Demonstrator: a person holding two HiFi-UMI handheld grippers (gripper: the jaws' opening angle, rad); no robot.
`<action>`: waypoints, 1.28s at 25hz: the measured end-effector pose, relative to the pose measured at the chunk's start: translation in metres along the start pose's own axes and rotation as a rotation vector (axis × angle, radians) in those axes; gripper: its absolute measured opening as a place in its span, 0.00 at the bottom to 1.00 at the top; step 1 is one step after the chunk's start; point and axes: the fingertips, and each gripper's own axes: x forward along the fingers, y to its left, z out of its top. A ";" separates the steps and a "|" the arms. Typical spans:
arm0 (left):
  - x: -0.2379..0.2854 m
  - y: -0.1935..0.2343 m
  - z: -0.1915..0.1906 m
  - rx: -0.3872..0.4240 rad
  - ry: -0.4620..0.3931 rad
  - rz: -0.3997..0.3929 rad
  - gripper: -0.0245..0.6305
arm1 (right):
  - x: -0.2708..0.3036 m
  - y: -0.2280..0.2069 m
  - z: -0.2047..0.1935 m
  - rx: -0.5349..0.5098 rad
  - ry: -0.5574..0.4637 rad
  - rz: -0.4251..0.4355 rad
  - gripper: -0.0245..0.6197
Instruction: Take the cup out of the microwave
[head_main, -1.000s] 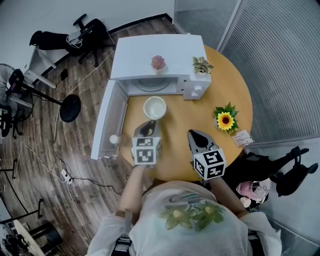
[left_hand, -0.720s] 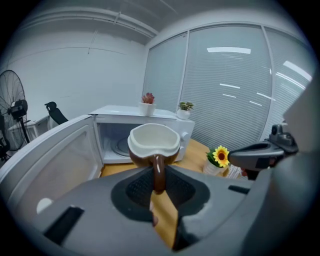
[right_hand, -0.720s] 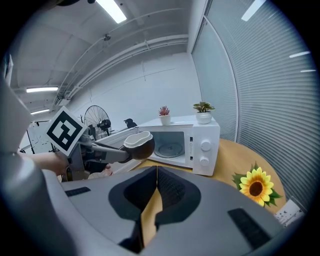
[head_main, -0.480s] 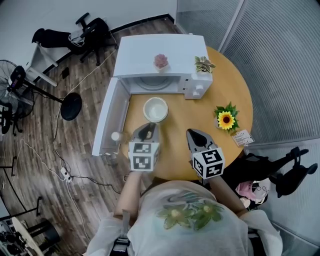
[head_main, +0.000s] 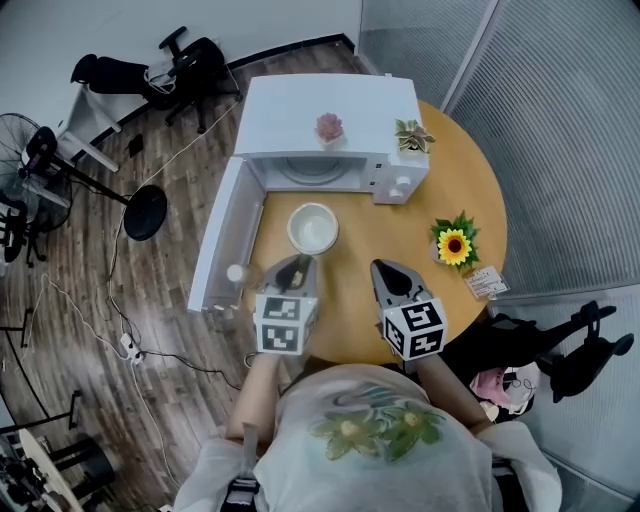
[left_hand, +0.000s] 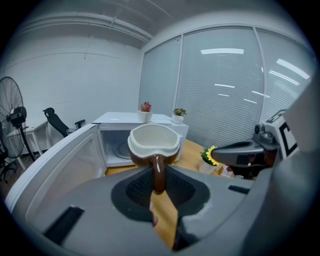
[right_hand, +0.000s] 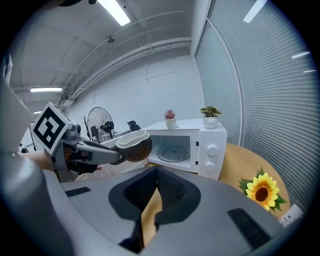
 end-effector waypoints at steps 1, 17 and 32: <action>-0.001 -0.001 0.000 0.004 -0.002 -0.003 0.13 | 0.000 0.001 0.001 -0.001 -0.002 0.001 0.06; -0.002 -0.041 -0.008 0.099 0.023 -0.120 0.13 | -0.010 -0.009 -0.003 0.019 -0.003 -0.038 0.06; 0.000 -0.045 -0.013 0.091 0.039 -0.136 0.13 | -0.012 -0.007 -0.007 0.005 0.020 -0.037 0.06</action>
